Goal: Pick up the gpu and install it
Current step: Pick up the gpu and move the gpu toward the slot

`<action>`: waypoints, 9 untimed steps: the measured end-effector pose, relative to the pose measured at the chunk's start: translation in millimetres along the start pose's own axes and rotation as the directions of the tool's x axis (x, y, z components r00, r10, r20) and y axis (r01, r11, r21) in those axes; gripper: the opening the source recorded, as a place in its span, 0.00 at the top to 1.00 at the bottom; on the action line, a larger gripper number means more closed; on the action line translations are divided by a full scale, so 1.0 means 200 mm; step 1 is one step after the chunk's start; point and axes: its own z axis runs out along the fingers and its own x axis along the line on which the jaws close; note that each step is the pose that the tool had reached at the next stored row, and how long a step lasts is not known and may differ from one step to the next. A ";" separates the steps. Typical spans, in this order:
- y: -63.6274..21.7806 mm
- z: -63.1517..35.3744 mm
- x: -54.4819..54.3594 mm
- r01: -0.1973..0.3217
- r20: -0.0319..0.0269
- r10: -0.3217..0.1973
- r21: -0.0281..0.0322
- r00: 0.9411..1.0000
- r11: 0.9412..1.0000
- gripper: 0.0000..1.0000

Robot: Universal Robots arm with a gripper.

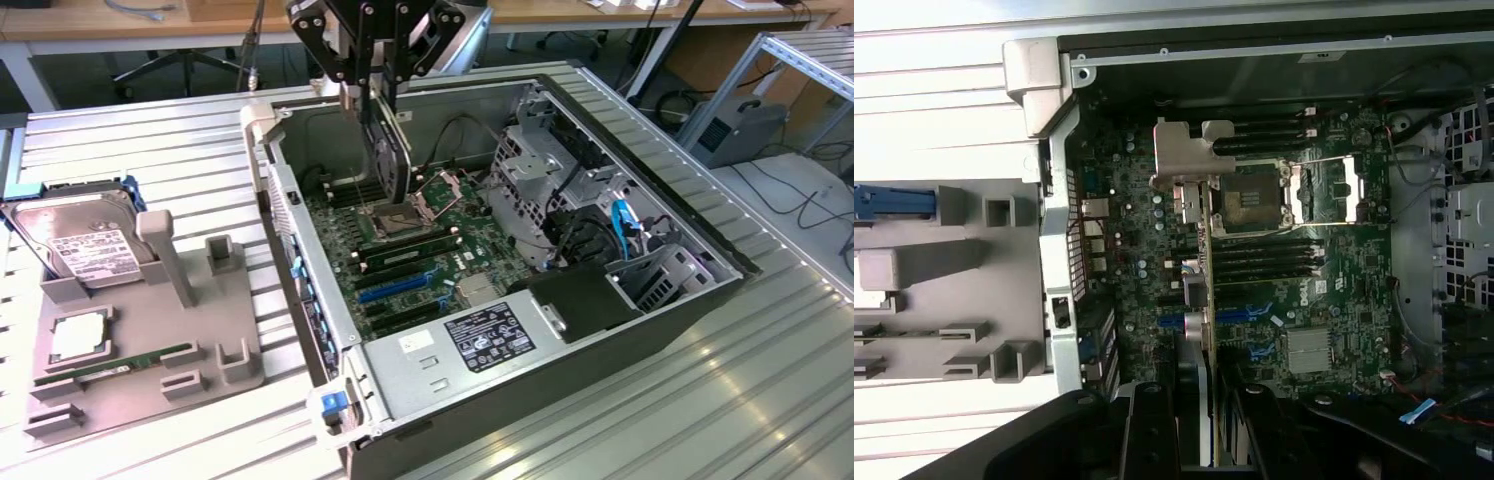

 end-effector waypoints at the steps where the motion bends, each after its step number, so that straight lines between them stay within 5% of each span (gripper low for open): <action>1: 0.000 0.000 0.00 0.000 0.000 0.000 0.000 1.000 1.000 0.73; 9: 0.002 0.001 -0.02 0.000 0.000 0.000 0.001 1.000 1.000 0.73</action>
